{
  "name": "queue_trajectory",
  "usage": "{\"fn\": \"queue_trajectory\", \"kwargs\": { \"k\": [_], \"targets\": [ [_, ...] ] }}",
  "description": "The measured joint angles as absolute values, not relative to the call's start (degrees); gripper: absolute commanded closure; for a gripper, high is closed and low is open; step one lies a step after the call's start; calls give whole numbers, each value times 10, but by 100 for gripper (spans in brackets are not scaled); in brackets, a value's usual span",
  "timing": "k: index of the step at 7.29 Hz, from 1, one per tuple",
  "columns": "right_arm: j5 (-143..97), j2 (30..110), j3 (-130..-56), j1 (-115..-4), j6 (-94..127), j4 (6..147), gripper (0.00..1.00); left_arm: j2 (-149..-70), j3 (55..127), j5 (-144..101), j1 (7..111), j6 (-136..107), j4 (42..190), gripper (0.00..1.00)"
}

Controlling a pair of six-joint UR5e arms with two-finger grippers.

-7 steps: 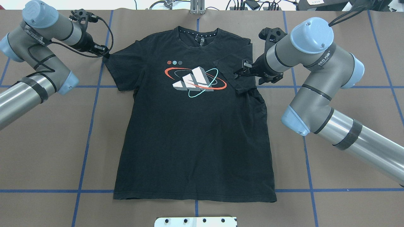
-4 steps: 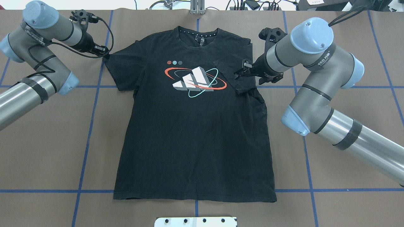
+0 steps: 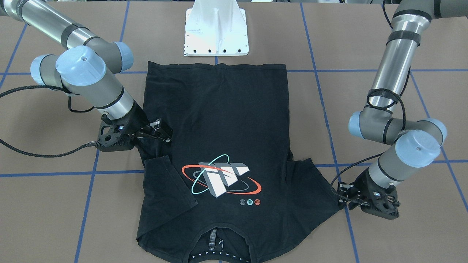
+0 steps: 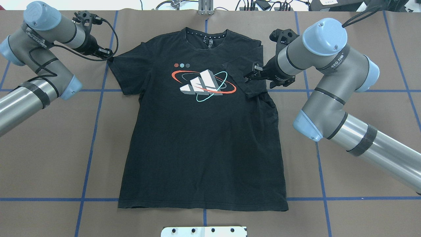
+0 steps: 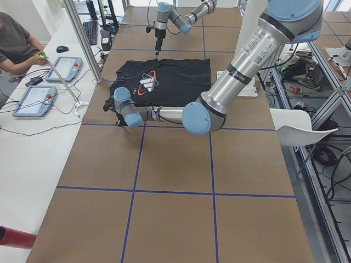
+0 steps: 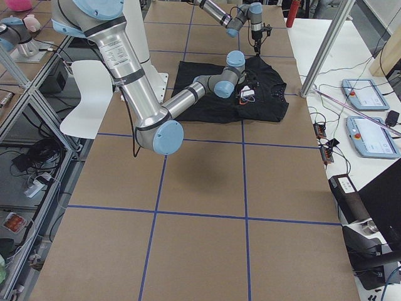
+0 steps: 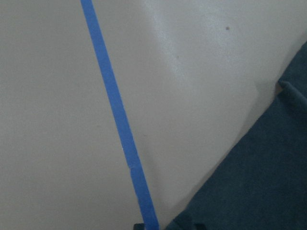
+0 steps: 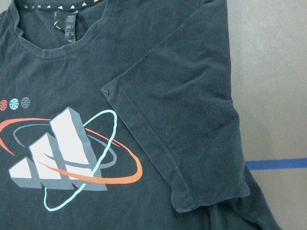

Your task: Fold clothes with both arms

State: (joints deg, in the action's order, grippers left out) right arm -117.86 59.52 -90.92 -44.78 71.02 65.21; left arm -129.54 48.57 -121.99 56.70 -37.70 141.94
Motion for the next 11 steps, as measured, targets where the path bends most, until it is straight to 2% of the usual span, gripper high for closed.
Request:
{"fn": "queue_trajectory", "kwargs": {
  "k": [3, 7, 9, 11],
  "targets": [
    [-1183, 599, -912, -451, 709, 652, 0, -1293, 506, -1234, 569, -390, 1417, 100],
    [-1199, 648, -938, -470, 701, 647, 0, -1292, 647, -1337, 585, -550, 1399, 100],
    [-1201, 674, -950, -478, 684, 645, 0, -1330, 659, -1319, 557, -647, 1398, 100],
    [-1198, 686, -951, -479, 680, 645, 0, -1373, 628, -1271, 525, -683, 1397, 100]
  ]
}}
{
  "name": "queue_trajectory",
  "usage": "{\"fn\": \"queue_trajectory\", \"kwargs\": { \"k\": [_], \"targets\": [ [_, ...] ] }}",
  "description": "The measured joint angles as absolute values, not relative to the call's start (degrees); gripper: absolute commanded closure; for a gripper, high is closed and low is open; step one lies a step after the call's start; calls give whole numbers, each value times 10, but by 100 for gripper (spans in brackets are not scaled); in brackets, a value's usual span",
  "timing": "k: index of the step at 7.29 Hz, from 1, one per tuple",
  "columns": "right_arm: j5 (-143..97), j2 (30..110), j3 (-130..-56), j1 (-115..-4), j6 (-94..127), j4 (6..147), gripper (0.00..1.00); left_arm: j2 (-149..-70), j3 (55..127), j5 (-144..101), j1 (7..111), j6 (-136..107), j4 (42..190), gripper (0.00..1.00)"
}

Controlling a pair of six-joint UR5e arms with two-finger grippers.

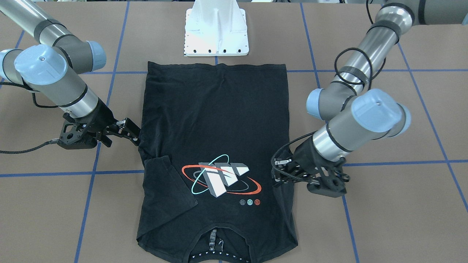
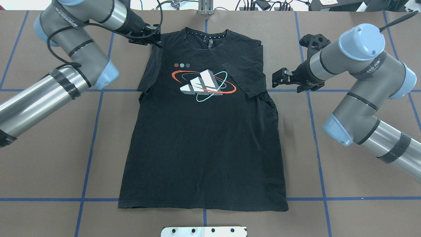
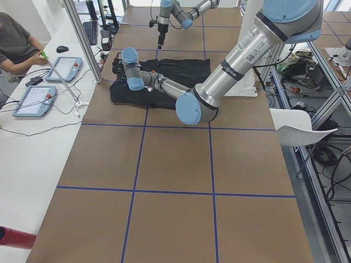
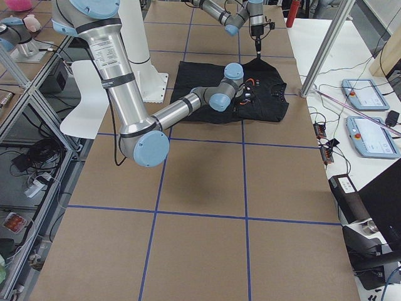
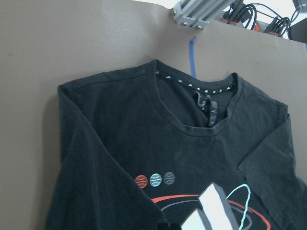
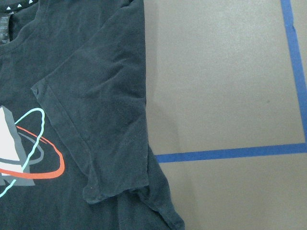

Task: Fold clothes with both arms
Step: 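Fold the other sleeve inward with the left gripper while the right gripper withdraws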

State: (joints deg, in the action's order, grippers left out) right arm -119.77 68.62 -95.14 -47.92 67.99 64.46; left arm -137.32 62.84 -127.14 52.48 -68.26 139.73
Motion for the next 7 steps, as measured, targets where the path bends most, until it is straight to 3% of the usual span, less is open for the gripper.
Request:
{"fn": "queue_trajectory", "kwargs": {
  "k": [2, 3, 4, 7],
  "targets": [
    [-1195, 690, -952, -480, 679, 644, 0, -1397, 597, -1222, 507, -693, 1400, 100],
    [-1194, 690, -951, -479, 679, 644, 0, -1402, 588, -1206, 503, -695, 1401, 31],
    [-1193, 691, -950, -479, 680, 644, 0, -1405, 584, -1199, 502, -696, 1401, 8],
    [-1184, 708, -965, -477, 696, 644, 0, -1401, 623, -1207, 499, -705, 1396, 2]
  ]
}}
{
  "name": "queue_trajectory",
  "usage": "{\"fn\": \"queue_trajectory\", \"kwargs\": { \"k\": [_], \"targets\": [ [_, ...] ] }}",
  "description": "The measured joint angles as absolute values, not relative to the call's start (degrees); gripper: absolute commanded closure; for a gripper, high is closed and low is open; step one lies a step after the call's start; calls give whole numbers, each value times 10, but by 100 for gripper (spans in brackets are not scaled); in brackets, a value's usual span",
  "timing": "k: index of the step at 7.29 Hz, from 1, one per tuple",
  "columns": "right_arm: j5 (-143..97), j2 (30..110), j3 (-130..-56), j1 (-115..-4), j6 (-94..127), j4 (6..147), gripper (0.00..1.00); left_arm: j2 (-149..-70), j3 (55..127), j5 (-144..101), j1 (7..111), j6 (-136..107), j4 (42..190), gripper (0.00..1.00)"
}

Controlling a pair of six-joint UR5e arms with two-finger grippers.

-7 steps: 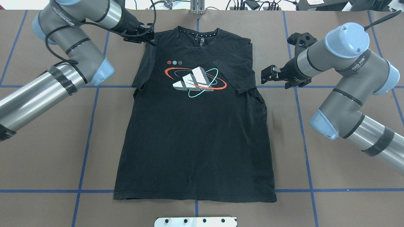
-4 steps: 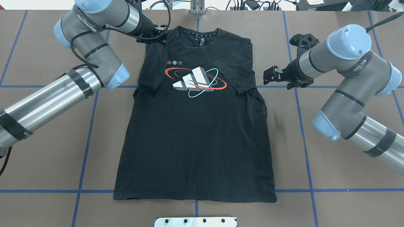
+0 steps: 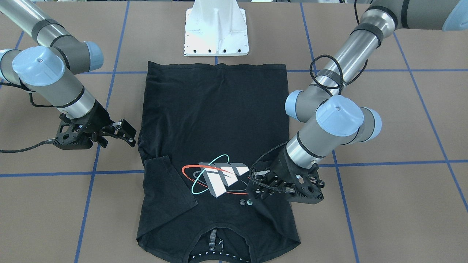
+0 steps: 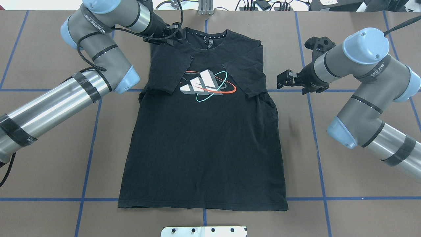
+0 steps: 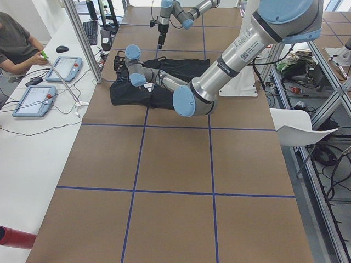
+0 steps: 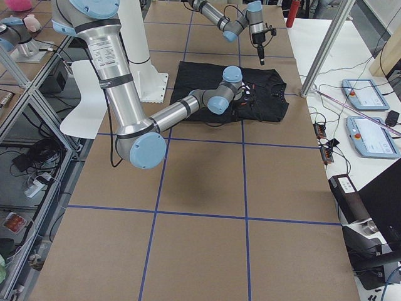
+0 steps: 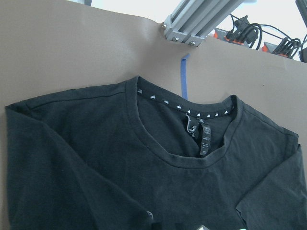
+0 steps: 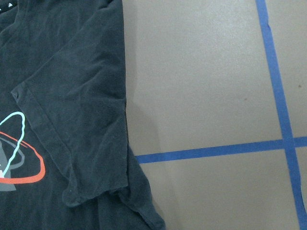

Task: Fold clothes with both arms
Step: 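Fold the other sleeve inward with the left gripper while the right gripper withdraws, then move the right gripper to the hem corner nearest the robot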

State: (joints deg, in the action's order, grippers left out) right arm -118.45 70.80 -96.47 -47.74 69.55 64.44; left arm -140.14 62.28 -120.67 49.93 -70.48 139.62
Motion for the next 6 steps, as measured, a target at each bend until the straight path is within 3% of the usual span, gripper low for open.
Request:
{"fn": "queue_trajectory", "kwargs": {
  "k": [2, 5, 6],
  "targets": [
    [-1160, 741, -1009, -452, 775, 645, 0, -1364, 688, -1230, 500, -732, 1394, 1],
    [-1051, 816, -1120, -342, 1016, 647, 1, -1211, 888, -1247, 500, -741, 1394, 1],
    [-1022, 847, -1150, -303, 1081, 649, 1, -1183, 925, -1247, 500, -742, 1394, 1]
  ]
}}
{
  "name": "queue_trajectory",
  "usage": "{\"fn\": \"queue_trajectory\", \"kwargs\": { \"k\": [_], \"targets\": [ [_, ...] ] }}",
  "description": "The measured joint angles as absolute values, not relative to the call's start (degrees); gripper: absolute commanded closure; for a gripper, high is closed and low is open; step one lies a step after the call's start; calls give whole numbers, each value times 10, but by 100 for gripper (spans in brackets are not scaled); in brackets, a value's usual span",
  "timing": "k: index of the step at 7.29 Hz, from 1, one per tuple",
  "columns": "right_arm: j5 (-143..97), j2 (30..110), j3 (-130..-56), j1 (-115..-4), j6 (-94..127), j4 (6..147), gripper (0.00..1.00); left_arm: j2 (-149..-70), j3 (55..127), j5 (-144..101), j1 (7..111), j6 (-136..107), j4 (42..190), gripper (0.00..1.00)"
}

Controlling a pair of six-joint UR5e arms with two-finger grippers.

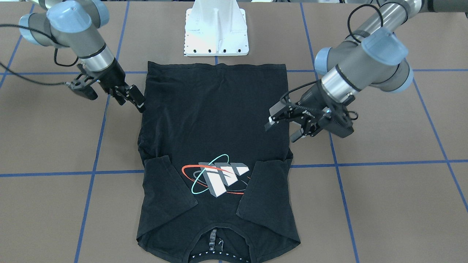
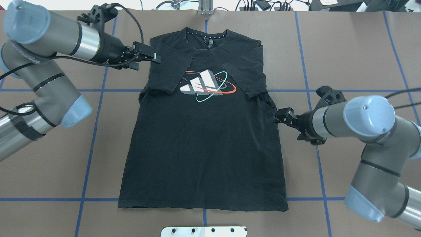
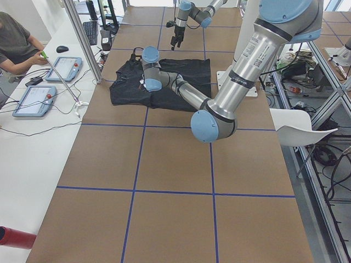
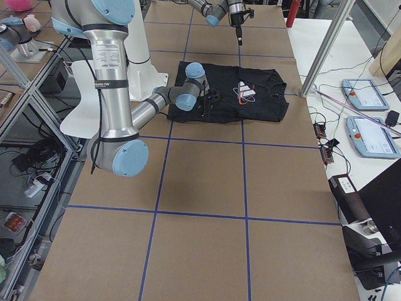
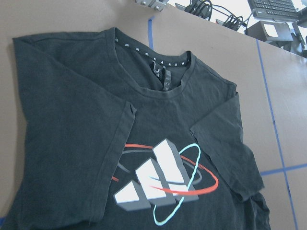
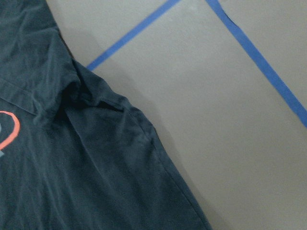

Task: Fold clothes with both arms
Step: 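Move the right gripper to the hem corner nearest the robot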

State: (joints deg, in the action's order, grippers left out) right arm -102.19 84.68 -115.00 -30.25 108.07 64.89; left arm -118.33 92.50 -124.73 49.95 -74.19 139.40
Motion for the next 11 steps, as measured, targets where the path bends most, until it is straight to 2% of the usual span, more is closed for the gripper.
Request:
{"fn": "queue_trajectory", "kwargs": {
  "k": [4, 7, 9, 10, 11],
  "targets": [
    [-932, 942, -1225, -144, 1219, 651, 2, -1116, 1002, -1244, 499, -742, 1394, 1],
    [-860, 968, -1230, -39, 1255, 651, 9, -1107, 1026, -1238, 500, -742, 1394, 1],
    [-845, 967, -1229, -17, 1262, 651, 12, -1102, 1039, -1231, 500, -742, 1393, 1],
    [-843, 964, -1227, -14, 1263, 651, 16, -1101, 1042, -1230, 500, -742, 1393, 1],
    [-841, 961, -1226, -10, 1263, 651, 33, -1100, 1043, -1229, 500, -742, 1393, 1]
  ]
}}
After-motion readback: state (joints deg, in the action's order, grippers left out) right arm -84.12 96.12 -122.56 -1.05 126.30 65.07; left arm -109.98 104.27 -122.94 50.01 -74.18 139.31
